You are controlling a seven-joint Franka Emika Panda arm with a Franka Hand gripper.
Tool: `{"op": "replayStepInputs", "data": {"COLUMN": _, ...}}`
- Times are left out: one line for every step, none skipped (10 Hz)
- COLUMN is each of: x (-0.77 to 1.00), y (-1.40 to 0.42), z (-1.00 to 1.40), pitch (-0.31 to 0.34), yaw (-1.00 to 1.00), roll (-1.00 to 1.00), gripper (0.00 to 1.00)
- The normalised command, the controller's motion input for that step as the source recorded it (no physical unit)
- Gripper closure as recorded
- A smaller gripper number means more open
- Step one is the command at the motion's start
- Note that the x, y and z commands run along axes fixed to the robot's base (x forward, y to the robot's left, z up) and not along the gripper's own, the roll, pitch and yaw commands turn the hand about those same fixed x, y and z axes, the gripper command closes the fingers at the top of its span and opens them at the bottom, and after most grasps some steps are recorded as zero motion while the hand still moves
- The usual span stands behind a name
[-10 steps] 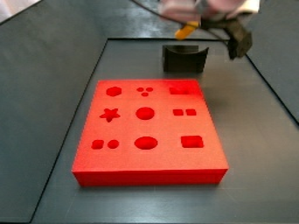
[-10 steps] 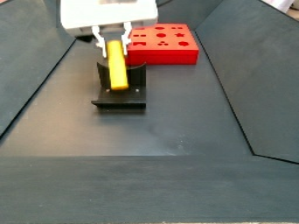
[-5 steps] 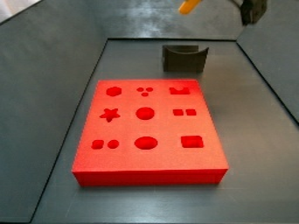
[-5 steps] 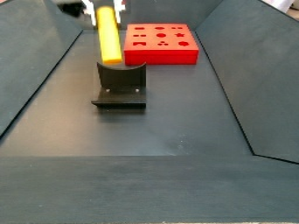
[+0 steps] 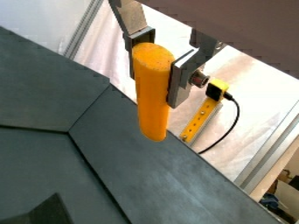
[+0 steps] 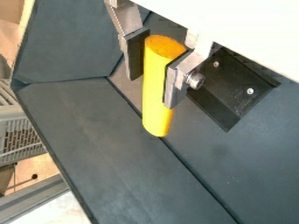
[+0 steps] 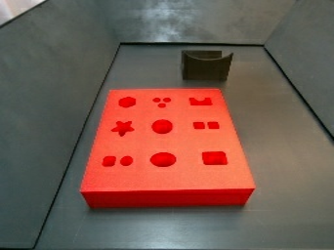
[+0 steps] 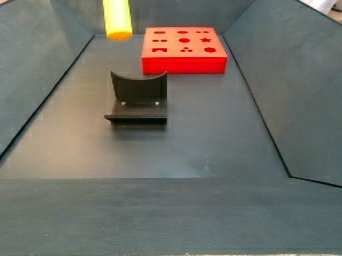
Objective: Pick up the oval object. Move up. Place the oval object on the fixture. Regrasp the oval object. Move to above the board. Insert the oval object.
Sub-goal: Move to above the board.
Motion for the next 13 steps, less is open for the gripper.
{"op": "replayStepInputs", "data": {"x": -0.55, "y": -1.0, "z": 0.35, "pitch": -0.105, "yaw": -0.13, "roll": -1.0, "gripper": 1.0}}
{"op": "replayStepInputs", "data": {"x": -0.55, "y": -1.0, "z": 0.34, "pitch": -0.115, "yaw": -0.14, "roll": -1.0, "gripper": 1.0}}
{"op": "replayStepInputs", "data": {"x": -0.59, "y": -1.0, "z": 0.35, "pitch": -0.129, "yaw": -0.14, "roll": -1.0, "gripper": 1.0}}
{"op": "replayStepInputs", "data": {"x": -0.6, "y": -1.0, "z": 0.34, "pitch": -0.136, "yaw": -0.15, "roll": -1.0, "gripper": 1.0}}
{"op": "replayStepInputs", "data": {"x": -0.6, "y": -1.0, "z": 0.35, "pitch": -0.128, "yaw": -0.16, "roll": -1.0, "gripper": 1.0}}
{"op": "replayStepInputs", "data": {"x": -0.6, "y": -1.0, "z": 0.35, "pitch": -0.119, "yaw": -0.17, "roll": -1.0, "gripper": 1.0}}
{"op": "replayStepInputs", "data": {"x": -0.62, "y": -1.0, "z": 0.35, "pitch": -0.115, "yaw": -0.18, "roll": -1.0, "gripper": 1.0}}
{"op": "replayStepInputs", "data": {"x": -0.63, "y": -1.0, "z": 0.35, "pitch": -0.111, "yaw": -0.19, "roll": -1.0, "gripper": 1.0}}
{"op": "replayStepInputs", "data": {"x": -0.65, "y": -1.0, "z": 0.35, "pitch": -0.105, "yaw": -0.19, "roll": -1.0, "gripper": 1.0}}
{"op": "replayStepInputs", "data": {"x": -0.67, "y": -1.0, "z": 0.35, "pitch": -0.105, "yaw": -0.19, "roll": -1.0, "gripper": 1.0}}
{"op": "replayStepInputs", "data": {"x": -0.59, "y": -0.82, "z": 0.29, "pitch": -0.112, "yaw": -0.19, "roll": -1.0, "gripper": 1.0}}
{"op": "replayStepInputs", "data": {"x": -0.42, "y": -0.54, "z": 0.19, "pitch": -0.086, "yaw": -0.14, "roll": -0.77, "gripper": 1.0}}
{"op": "replayStepInputs", "data": {"x": -0.26, "y": -0.31, "z": 0.1, "pitch": -0.059, "yaw": -0.08, "roll": -0.54, "gripper": 1.0}}
